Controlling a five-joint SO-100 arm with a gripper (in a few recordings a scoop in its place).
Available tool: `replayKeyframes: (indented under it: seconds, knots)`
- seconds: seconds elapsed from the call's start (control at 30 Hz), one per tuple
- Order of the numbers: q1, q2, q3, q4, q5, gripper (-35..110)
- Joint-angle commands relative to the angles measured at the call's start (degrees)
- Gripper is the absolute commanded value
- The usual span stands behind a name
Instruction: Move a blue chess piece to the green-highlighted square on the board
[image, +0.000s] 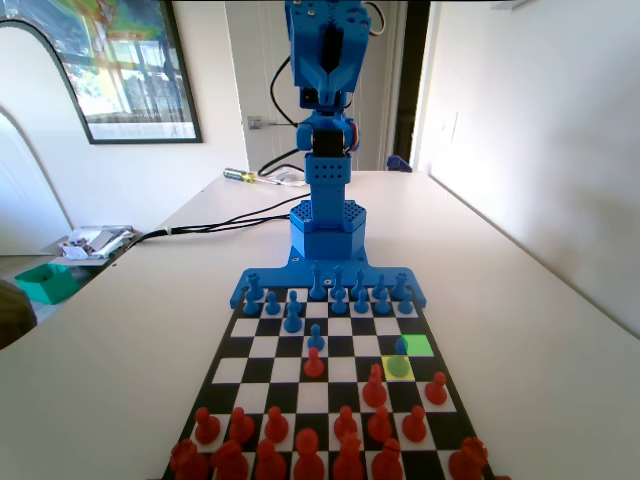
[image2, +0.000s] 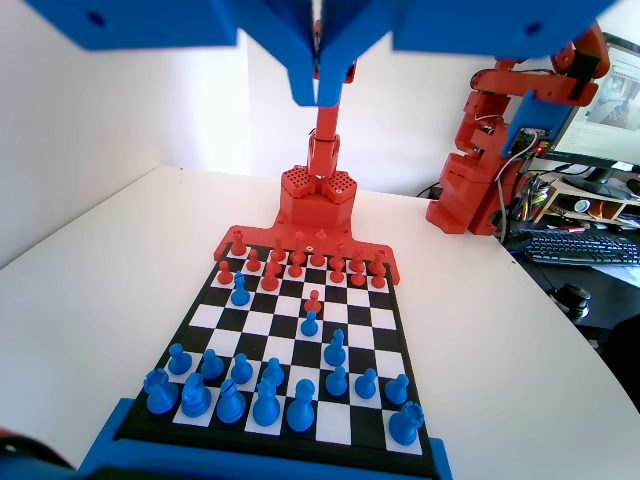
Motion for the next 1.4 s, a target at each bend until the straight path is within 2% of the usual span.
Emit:
replayKeyframes:
  seconds: [0.0, 1.17, 1.23, 1.3, 1.37]
  knots:
    - [-0.2, 0.2, -0.7, -1.1, -0.6, 1]
    - [-0.7, 0.1, -0.7, -1.1, -0.5, 4]
    - [-0.7, -0.9, -0.9, -0.9, -1.1, 3]
    - [-1.1, -2.8, -1.7, -0.4, -5.9, 2]
    - [-1.9, -5.6, -3.9, -0.6, -5.1, 1]
